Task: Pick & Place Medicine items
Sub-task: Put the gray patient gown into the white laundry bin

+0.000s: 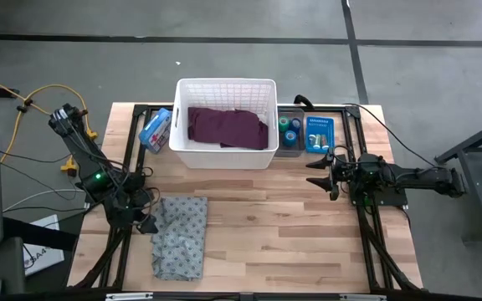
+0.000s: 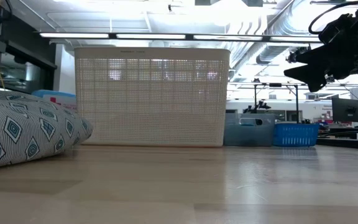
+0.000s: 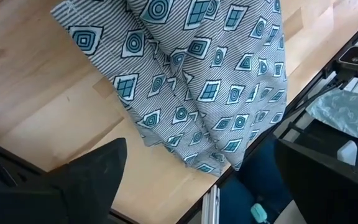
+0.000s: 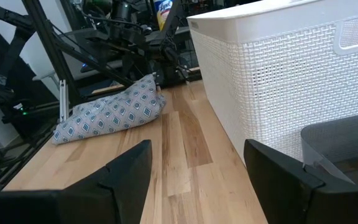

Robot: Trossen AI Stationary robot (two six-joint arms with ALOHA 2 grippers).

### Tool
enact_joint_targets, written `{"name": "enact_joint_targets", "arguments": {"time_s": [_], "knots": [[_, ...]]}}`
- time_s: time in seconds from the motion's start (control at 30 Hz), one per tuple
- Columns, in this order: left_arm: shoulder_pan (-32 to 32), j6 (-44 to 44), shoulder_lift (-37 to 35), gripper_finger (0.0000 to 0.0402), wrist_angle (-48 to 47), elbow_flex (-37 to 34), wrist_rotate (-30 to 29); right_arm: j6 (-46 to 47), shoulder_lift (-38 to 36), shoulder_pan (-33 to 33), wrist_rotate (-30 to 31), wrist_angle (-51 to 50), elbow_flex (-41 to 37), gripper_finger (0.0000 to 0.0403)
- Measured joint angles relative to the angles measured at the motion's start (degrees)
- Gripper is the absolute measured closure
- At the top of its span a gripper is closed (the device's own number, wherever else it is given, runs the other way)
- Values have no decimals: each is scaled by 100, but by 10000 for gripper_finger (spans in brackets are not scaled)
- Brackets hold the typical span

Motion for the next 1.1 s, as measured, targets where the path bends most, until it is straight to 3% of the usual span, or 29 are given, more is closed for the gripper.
{"name": "enact_joint_targets", "arguments": {"time_s": [0.23,0.5,0.83,1.1], "knots": [[-27,-34,0,2,-81,0,-9,-2,0,-1,0,0,0,160],[-28,-659,0,2,-68,0,210,-2,-2,-1,0,0,-2,160],[-27,197,2,2,-55,0,0,-2,-2,-1,0,1,-2,160],[22,99,2,2,-59,0,-46,0,-1,-1,0,0,0,160]]}}
